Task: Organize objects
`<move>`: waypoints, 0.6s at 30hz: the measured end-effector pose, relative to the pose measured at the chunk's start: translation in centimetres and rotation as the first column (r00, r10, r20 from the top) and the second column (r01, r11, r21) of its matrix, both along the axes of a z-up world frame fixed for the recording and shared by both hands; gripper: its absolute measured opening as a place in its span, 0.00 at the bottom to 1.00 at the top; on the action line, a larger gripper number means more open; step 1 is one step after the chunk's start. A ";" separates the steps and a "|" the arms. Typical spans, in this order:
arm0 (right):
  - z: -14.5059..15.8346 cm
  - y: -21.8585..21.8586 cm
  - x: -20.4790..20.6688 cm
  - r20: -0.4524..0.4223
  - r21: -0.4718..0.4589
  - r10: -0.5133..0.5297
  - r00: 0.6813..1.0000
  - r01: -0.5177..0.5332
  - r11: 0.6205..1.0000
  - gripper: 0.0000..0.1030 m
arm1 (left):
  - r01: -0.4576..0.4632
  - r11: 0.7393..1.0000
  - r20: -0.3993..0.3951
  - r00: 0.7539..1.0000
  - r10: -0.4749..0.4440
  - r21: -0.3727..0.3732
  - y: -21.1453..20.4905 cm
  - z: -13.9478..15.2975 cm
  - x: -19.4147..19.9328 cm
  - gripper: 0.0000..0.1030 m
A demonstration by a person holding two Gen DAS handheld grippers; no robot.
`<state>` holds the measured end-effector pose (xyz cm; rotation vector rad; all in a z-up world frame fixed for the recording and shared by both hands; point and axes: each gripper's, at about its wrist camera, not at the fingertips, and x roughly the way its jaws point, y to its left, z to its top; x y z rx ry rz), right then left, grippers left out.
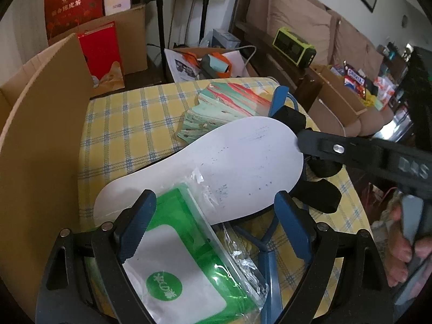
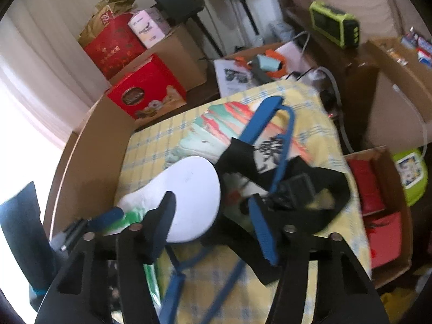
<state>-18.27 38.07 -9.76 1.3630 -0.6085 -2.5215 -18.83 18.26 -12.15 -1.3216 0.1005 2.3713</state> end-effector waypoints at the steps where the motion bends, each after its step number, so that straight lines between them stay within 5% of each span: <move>1: -0.2 0.0 -0.3 0.004 -0.013 0.004 1.000 -0.004 1.000 0.50 | 0.001 1.000 0.004 1.000 -0.001 -0.001 0.0 0.0 0.0 0.85; 4: -0.8 -0.2 -1.1 0.012 -0.035 0.025 1.000 -0.024 0.999 0.50 | 0.012 1.000 0.006 1.000 -0.012 -0.009 0.2 -0.3 -0.1 0.85; 11: -1.7 0.4 -1.2 0.027 -0.076 0.028 0.999 -0.026 0.997 0.16 | 0.023 1.000 0.029 0.999 -0.023 0.006 0.3 -0.9 -0.3 0.85; 15: -1.0 2.0 -0.2 -0.001 -0.185 0.028 1.000 -0.028 0.982 0.10 | 0.029 0.999 0.029 0.999 -0.030 0.028 0.0 -0.5 -0.2 0.85; 18: 0.1 2.0 0.7 -0.013 -0.185 0.050 0.999 -0.051 0.981 0.10 | 0.056 0.997 0.020 0.998 -0.057 0.047 0.1 0.0 0.2 0.88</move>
